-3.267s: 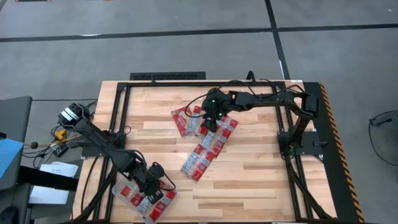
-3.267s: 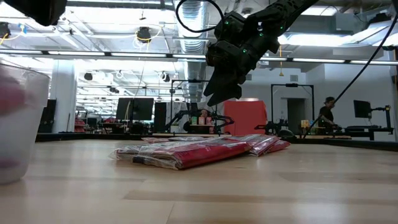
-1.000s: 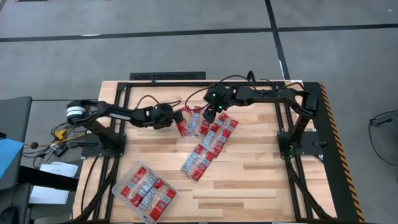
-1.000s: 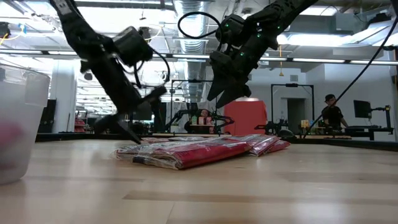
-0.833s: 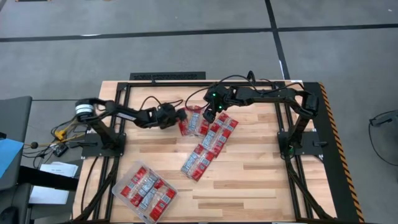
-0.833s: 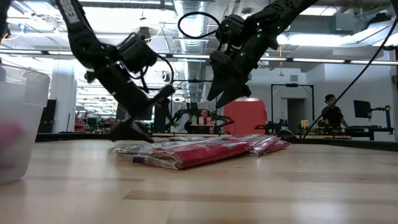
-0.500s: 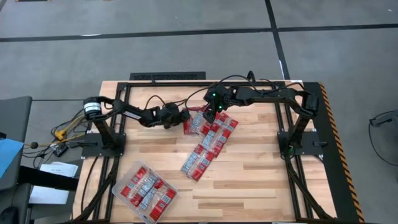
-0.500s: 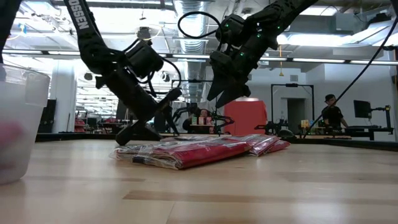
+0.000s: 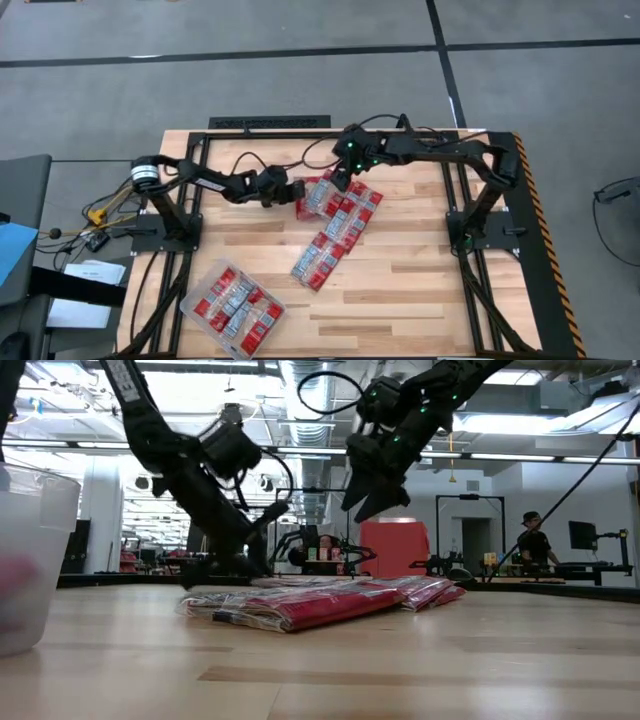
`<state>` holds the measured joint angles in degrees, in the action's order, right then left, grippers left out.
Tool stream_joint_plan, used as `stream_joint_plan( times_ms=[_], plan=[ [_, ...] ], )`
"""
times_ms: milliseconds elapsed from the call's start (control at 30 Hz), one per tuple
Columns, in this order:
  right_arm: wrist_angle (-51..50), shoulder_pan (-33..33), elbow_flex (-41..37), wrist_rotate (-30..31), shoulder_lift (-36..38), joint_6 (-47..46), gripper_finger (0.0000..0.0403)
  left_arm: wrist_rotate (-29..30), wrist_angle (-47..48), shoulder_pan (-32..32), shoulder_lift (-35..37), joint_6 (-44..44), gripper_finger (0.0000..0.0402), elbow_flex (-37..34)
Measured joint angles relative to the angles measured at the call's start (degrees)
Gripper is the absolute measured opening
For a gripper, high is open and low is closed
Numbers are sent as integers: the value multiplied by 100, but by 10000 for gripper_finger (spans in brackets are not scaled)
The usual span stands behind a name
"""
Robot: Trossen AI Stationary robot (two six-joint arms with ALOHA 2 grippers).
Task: Sort popcorn bags into baskets
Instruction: Put the red popcorn bag into the transparent bin
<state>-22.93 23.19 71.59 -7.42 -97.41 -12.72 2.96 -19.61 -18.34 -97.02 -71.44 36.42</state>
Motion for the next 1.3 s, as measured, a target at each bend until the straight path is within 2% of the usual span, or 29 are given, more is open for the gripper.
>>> stream_joint_plan(
  times_ms=[267, 467, 733, 900, 1067, 1300],
  plan=[
    [-43, 302, 2, 28, 479, 67, 270, -430, 859, 33, 1222, 531, 2, 5],
    [-111, 404, 2, 63, 621, 142, 270, -584, 2028, 32, 2538, 765, 1, 11],
    [-73, 402, 2, 66, 622, 232, 270, -1514, 3705, 429, 4471, 648, 0, 18],
    [-75, 402, 2, 66, 622, 238, 270, -1548, 4345, 1235, 5456, -88, 0, 22],
    [-81, 402, 2, 66, 624, 224, 270, -706, 4749, 2604, 5892, -1173, 0, 24],
    [-109, 391, 2, 66, 624, 217, 270, 440, 4940, 4454, 5750, -2246, 0, 24]
  ],
)
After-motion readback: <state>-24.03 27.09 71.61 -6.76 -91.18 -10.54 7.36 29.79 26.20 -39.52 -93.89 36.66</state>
